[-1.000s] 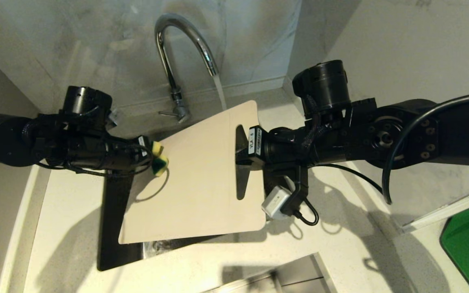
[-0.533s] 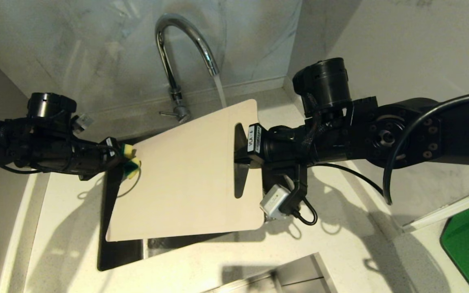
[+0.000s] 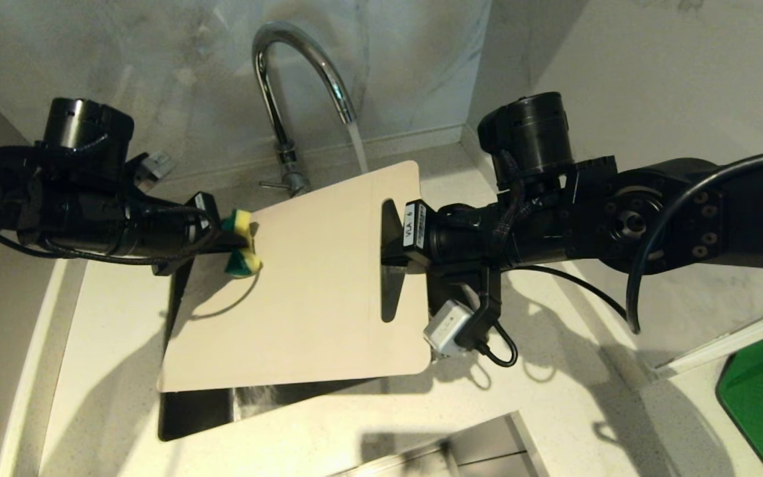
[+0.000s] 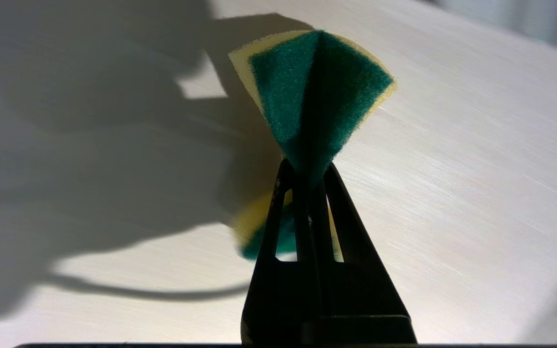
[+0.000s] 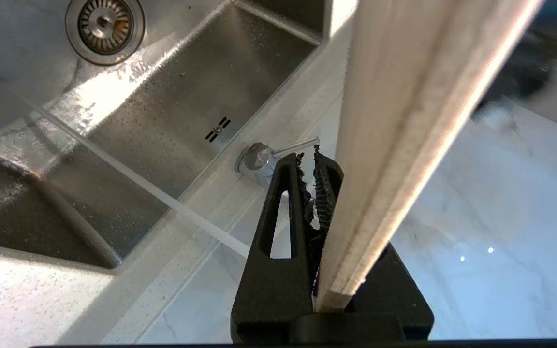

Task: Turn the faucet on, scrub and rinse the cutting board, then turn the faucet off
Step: Scrub the cutting board underwater

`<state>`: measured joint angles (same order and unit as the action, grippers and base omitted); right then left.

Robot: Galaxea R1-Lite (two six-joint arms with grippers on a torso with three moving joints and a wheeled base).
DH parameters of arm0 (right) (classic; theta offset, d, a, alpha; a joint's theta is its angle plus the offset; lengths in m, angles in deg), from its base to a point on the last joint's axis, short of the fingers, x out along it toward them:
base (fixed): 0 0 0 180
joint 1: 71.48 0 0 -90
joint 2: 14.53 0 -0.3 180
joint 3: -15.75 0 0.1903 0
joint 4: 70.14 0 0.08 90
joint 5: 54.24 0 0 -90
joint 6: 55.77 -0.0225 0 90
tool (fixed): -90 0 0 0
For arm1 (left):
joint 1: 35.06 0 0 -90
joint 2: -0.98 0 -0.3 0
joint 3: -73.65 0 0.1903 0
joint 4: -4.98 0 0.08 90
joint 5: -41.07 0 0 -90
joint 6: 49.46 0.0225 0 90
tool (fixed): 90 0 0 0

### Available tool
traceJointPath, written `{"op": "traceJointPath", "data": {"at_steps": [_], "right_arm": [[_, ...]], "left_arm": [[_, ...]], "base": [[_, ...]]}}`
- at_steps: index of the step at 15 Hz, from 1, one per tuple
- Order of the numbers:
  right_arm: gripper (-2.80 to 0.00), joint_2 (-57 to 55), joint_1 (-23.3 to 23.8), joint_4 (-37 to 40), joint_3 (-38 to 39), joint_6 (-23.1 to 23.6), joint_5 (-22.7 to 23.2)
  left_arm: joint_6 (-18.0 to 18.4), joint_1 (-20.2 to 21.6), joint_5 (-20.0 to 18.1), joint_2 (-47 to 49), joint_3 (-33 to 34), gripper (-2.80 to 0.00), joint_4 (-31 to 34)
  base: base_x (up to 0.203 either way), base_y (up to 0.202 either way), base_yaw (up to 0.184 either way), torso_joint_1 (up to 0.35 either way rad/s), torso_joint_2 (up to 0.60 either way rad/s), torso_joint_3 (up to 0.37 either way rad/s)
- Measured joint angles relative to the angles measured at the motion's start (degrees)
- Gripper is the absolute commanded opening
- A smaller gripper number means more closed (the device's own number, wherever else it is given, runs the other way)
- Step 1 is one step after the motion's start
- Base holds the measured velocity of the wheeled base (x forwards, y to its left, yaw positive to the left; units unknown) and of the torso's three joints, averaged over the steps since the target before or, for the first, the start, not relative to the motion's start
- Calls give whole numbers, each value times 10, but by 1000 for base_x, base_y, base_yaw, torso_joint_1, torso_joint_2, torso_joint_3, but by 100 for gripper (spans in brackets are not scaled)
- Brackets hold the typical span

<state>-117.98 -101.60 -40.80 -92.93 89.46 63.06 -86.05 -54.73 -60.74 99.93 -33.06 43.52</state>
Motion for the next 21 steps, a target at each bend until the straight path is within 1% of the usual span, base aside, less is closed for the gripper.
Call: {"op": "traceJointPath", "data": {"at_steps": [2,3,4,6,8,11,14,16,19,21], "right_arm": [[-280,1,0,0,-1,-1,0],[-280,1,0,0,-2,-1,-1],[-280,1,0,1,-2,-1,0],[-280,3,0,0,-1,-1,0],[-280,5,0,0,-1,-2,0],[-280,5,0,1,0,-2,-1],[-280,6,0,1,0,-5,0],[-280,6,0,1,0,-7,-3],[-280,6,1,1,0,-7,-4],[-280,6,1,2,0,-7,-4]], "left_arm": [[-36,-54,0,-12,-53,-280,50],[-59,-90,-1,-16,-83,-280,82],[-73,-121,-1,-19,-101,-280,103],[-88,-177,5,-20,-121,-280,121],[-90,-201,14,-16,-122,-280,124],[-83,-202,25,-10,-96,-280,122],[-67,-184,26,-10,-62,-280,115],[-61,-161,25,-10,-33,-280,94],[-34,-110,20,-17,34,-280,50],[-15,-72,8,-19,89,-280,11]], "base": [[0,0,0,0,0,0],[0,0,0,0,0,0],[0,0,0,0,0,0],[0,0,0,0,0,0],[0,0,0,0,0,0],[0,0,0,0,0,0],[0,0,0,0,0,0],[0,0,0,0,0,0],[0,0,0,0,0,0],[0,0,0,0,0,0]]}}
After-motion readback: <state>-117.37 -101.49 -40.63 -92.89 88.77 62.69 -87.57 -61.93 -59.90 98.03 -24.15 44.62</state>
